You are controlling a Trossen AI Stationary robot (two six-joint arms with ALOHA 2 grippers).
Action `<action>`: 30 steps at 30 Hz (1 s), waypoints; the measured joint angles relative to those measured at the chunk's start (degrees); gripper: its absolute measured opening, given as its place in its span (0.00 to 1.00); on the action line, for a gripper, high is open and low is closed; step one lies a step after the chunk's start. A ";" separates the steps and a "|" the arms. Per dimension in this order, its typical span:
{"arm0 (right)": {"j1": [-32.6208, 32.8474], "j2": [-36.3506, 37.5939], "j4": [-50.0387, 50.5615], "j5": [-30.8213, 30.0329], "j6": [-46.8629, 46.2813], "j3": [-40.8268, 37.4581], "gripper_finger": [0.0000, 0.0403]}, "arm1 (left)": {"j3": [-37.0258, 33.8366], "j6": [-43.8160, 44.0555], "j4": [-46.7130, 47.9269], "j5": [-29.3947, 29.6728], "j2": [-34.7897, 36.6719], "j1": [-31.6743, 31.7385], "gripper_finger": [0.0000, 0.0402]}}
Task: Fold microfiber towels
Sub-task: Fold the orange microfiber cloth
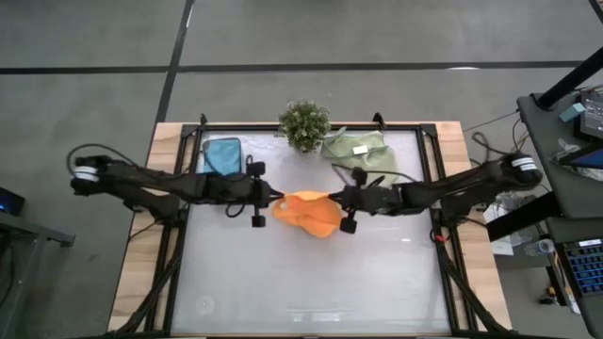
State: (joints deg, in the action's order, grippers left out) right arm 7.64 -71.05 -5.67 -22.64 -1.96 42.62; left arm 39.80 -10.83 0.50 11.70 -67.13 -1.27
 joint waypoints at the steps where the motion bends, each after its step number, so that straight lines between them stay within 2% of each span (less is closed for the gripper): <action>1: 0.00 1.60 0.08 0.10 0.24 0.05 0.02 | 0.01 0.00 0.63 0.00 1.47 -0.47 0.00; 8: 0.15 8.28 3.35 0.59 3.46 2.59 0.02 | 2.95 -0.20 0.59 0.15 7.79 -2.99 0.00; 17: 1.01 8.96 15.62 0.59 10.55 16.83 0.02 | 11.33 -0.05 1.44 0.11 8.74 -5.23 0.00; 21: 1.01 6.30 20.19 0.55 10.27 21.34 0.02 | 10.22 1.17 -1.63 -0.26 5.94 -5.32 0.00; 25: 1.01 2.70 22.84 0.12 7.98 24.39 0.02 | 9.36 3.45 -5.33 -1.23 0.08 -5.57 0.02; 30: 0.98 -1.40 22.76 -0.61 7.53 27.12 0.02 | 9.77 4.55 -10.22 -0.72 -7.95 -5.65 0.15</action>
State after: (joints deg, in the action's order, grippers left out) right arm 8.62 -72.45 17.09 -23.25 5.56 69.74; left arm 49.57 -6.27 -9.72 10.98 -75.08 -6.92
